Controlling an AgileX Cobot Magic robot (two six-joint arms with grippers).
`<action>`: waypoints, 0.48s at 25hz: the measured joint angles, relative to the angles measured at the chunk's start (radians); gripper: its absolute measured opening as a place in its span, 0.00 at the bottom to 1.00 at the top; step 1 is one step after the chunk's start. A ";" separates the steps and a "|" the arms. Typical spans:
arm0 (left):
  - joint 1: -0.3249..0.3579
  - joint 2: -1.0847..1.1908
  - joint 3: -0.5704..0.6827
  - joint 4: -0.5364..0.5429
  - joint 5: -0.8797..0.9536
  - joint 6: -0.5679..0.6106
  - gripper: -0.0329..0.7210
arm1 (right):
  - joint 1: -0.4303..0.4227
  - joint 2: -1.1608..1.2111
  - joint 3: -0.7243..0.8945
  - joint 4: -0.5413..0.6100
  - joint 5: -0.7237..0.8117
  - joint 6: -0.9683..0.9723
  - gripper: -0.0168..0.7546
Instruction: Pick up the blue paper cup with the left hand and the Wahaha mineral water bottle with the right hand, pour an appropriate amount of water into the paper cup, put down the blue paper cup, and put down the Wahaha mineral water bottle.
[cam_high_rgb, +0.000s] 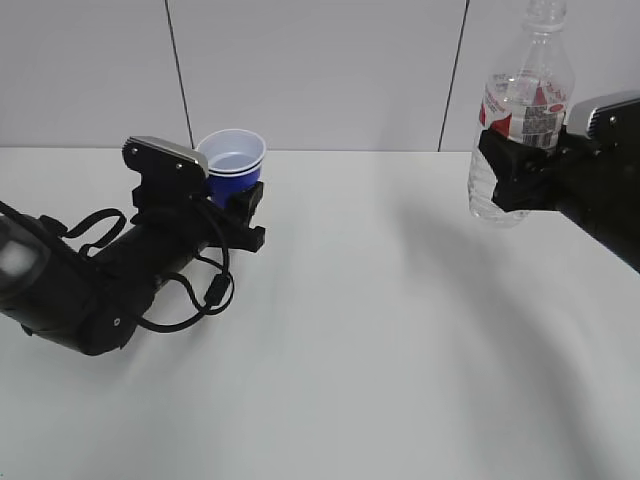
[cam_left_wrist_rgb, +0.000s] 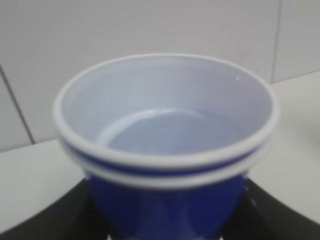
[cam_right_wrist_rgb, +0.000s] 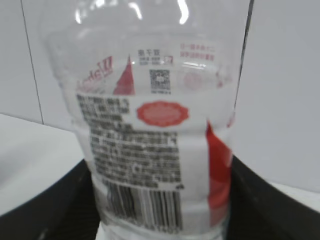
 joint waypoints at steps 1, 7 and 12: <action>0.000 0.000 0.009 -0.035 0.000 0.004 0.64 | 0.000 0.000 0.011 -0.002 0.000 0.009 0.63; 0.000 0.000 0.020 -0.136 -0.005 0.052 0.64 | 0.000 -0.002 0.052 -0.001 0.000 0.041 0.63; 0.018 0.020 0.020 -0.140 -0.013 0.065 0.64 | 0.000 -0.002 0.054 0.003 0.000 0.045 0.63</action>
